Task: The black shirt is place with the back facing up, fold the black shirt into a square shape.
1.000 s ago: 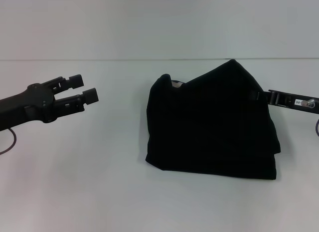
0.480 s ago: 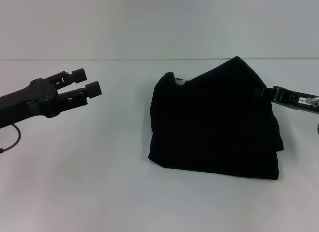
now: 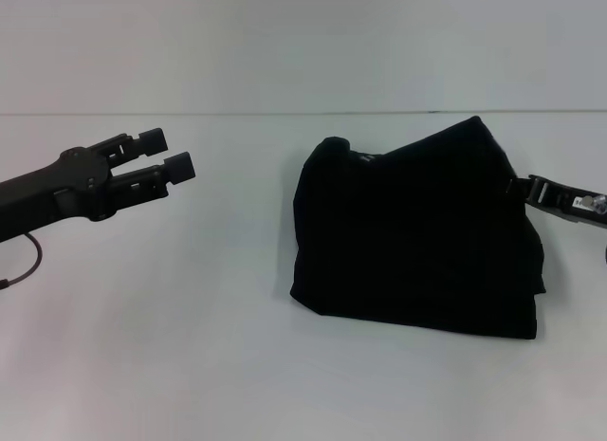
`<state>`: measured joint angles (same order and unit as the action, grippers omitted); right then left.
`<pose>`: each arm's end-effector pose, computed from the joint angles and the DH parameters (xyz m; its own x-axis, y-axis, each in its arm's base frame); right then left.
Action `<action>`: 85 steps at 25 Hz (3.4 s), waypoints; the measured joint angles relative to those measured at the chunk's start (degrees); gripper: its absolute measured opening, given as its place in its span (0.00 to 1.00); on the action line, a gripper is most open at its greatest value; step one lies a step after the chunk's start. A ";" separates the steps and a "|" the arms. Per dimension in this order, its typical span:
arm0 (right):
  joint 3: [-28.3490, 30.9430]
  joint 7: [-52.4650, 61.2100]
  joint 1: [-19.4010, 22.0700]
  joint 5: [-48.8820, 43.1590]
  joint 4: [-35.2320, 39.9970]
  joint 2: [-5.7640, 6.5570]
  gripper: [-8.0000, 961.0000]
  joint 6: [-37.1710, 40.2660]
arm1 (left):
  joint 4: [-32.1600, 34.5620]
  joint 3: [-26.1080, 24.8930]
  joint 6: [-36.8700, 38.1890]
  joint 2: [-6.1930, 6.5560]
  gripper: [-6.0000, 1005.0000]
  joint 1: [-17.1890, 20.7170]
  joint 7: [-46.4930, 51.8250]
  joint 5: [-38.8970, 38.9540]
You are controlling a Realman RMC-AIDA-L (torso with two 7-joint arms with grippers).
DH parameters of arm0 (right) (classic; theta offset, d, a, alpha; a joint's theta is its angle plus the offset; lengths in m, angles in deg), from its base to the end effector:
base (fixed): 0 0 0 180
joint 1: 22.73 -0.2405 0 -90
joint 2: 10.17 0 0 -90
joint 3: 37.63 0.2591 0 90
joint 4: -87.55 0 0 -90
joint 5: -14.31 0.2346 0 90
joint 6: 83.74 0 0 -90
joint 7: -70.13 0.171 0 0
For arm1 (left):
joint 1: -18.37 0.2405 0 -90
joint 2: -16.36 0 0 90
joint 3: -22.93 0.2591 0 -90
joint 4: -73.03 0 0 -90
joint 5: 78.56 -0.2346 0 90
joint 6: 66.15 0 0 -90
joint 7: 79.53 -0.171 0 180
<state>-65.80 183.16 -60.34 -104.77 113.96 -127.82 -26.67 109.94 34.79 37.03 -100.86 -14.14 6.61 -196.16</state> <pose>0.3232 0.4382 -0.0178 0.2285 -0.6864 -0.6904 -0.9719 -0.2026 -0.1201 -0.2719 0.3581 0.0508 0.5325 0.3454 0.7728 0.6082 -0.7911 -0.0655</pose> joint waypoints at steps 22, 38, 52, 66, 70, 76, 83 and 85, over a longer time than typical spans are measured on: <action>0.81 -9.55 3.05 5.21 6.30 1.45 0.72 2.03 | 0.07 0.42 -1.28 1.08 0.86 -1.02 0.50 -0.57; -3.70 -8.29 2.96 -0.73 11.18 12.80 0.69 28.03 | 1.39 10.55 1.21 0.67 0.86 -1.52 0.52 -8.12; -13.87 -6.72 -7.38 -9.56 14.13 7.73 0.69 21.57 | 1.48 13.52 0.53 -0.11 0.86 -1.52 0.63 -9.74; -21.19 -4.47 -9.03 -12.53 14.56 6.44 0.55 13.72 | 1.41 13.05 0.36 -0.11 0.86 -2.01 1.40 -9.44; -21.00 -2.97 -9.04 -13.24 14.63 6.51 0.32 10.98 | 1.41 13.00 -0.10 -0.11 0.86 -2.18 1.40 -9.32; -18.84 -2.04 -9.06 -13.00 14.41 6.61 0.14 10.40 | 1.41 13.01 -0.61 -0.08 0.86 -2.37 1.40 -9.30; -16.21 0.76 -8.59 -12.99 12.33 6.81 0.04 7.03 | 1.32 13.01 -1.44 -0.01 0.86 -2.49 1.39 -9.30; -16.16 2.13 -8.45 -13.04 11.27 6.82 0.04 4.87 | 1.32 13.01 -1.67 0.02 0.86 -2.49 1.37 -9.30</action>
<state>-81.97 185.28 -68.80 -117.82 125.23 -121.00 -21.79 111.26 47.80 35.36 -100.84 -16.62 7.98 -205.46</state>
